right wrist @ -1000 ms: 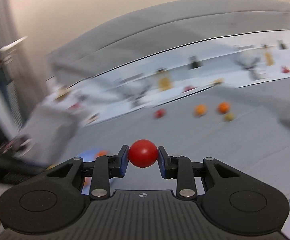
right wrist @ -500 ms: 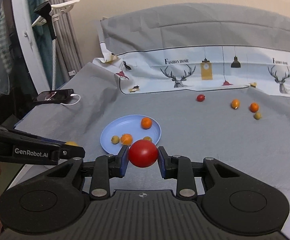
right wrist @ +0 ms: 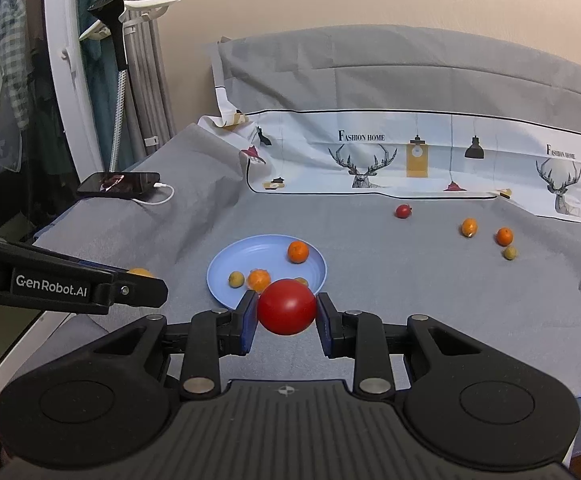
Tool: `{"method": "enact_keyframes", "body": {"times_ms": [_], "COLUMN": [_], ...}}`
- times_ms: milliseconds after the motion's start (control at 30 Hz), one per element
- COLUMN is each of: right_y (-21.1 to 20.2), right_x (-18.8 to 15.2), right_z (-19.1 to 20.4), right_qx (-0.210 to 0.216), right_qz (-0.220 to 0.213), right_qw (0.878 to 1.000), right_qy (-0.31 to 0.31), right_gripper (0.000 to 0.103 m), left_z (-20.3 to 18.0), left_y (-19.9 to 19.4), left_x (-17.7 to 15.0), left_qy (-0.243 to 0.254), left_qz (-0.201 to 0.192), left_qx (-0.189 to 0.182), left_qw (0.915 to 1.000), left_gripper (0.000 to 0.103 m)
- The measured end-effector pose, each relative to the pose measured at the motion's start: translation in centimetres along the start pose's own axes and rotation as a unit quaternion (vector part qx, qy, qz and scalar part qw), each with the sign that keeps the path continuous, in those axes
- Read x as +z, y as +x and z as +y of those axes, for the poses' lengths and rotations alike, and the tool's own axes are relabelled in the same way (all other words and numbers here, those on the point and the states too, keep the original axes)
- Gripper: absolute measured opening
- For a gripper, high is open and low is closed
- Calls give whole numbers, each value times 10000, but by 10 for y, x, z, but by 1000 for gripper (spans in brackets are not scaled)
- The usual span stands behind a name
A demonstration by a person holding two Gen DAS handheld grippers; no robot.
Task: Organize fruits
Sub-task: 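Carry the tomato and yellow fruit over the blue plate and open both tools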
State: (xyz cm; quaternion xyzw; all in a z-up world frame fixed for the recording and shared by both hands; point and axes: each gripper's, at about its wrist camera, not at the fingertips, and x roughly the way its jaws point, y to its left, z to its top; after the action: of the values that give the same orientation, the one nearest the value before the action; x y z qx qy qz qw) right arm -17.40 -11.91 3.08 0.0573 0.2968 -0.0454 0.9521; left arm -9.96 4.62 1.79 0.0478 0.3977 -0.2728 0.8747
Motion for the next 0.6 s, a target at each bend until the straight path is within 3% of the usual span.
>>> {"method": "enact_keyframes", "body": {"times_ms": [600], "right_y": [15], "right_x": [-1], "right_z": [-6], "right_qx": [22], "right_qz": [202], "right_qw": [9998], "right_qy": [58], "right_gripper": [32], "left_z": [5], "left_y": [19], "left_x": [5], "left_qy": [-56], "left_qz": [198], "left_qx": [6], "left_qw": [9998], "left_gripper": [28]}}
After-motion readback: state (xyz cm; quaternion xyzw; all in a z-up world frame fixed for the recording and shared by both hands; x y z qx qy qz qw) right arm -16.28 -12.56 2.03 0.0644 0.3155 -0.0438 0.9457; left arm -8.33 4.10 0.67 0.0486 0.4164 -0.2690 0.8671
